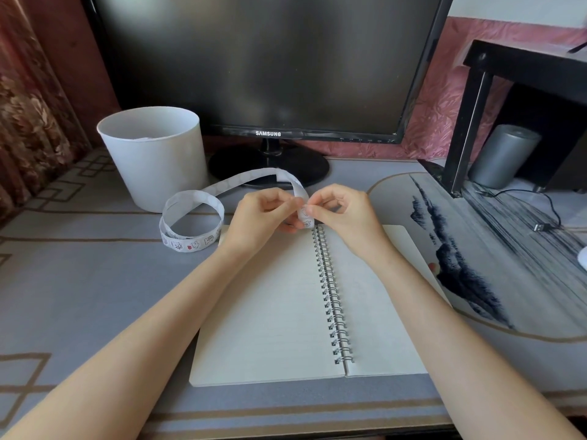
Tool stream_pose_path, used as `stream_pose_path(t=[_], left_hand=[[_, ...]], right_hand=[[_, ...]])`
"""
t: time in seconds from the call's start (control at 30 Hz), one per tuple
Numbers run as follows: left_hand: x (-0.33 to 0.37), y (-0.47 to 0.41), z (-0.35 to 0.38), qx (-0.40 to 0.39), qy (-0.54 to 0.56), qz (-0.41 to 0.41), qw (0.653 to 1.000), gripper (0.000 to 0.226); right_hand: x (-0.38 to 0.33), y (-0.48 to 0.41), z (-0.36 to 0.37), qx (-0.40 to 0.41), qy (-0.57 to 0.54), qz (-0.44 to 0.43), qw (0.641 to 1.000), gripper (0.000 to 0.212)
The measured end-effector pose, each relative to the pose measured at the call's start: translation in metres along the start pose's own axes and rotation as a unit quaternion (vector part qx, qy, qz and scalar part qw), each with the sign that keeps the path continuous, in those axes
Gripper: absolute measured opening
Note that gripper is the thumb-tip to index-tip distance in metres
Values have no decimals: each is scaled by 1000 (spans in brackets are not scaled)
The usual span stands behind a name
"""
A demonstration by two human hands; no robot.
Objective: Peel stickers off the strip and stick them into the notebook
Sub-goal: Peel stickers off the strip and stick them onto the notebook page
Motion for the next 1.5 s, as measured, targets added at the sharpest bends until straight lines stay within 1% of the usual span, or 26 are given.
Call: stream_pose_path(t=[0.1, 0.2, 0.23, 0.3, 0.37, 0.43, 0.5, 0.53, 0.57, 0.63, 0.87, 1.17, 1.33, 1.5], left_hand=[[-2, 1, 0, 3, 4, -12, 1000, 19], [-4, 0, -1, 15, 7, -23, 1000, 19], [-4, -1, -2, 23, 9, -25, 999, 19], [-6, -1, -3, 39, 6, -26, 999, 20], [-7, -2, -4, 52, -1, -33, 998, 21], [-9, -2, -4, 57, -12, -37, 998, 22], [-10, -2, -4, 58, -27, -34, 997, 21], [-10, -2, -3, 56, -33, -31, 997, 21], [-10, -2, -2, 54, -37, -28, 997, 22], [-11, -2, -1, 49, -44, -26, 997, 23], [-12, -1, -1, 50, -51, -33, 997, 20], [-15, -2, 1, 48, -50, -37, 997, 21], [-15, -2, 0, 46, -54, -37, 997, 22], [-16, -2, 0, 45, -59, -35, 997, 22]], right_hand=[[0, 1, 0, -12, 43, -7, 999, 7], [-3, 4, -2, -15, 94, -57, 994, 5], [-6, 5, -3, -14, 98, -75, 992, 6], [-15, 7, -6, -13, 61, -82, 995, 10], [-23, 6, -11, -5, 1, -37, 999, 15], [-24, 5, -21, -1, -33, 57, 998, 12], [-18, 6, -33, -8, -20, 155, 988, 6], [-14, 7, -38, -11, -2, 187, 982, 4], [-10, 7, -42, -12, 13, 207, 978, 2], [-4, 7, -44, -12, 26, 227, 973, 7], [3, 3, -34, -30, 70, 239, 968, 7], [9, 1, -31, -23, 78, 216, 973, 7], [10, 1, -29, -25, 89, 206, 974, 3], [11, 1, -28, -24, 93, 199, 975, 8]])
Point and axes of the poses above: each hand's wrist, its own y-axis away from the middle knuckle, its own z-axis out of the palm, x = y × z, the point moved 1 cm from there along -y, towards the middle knuckle, and after that the axes turned 3 degrees about z, right-handed, at the moved point
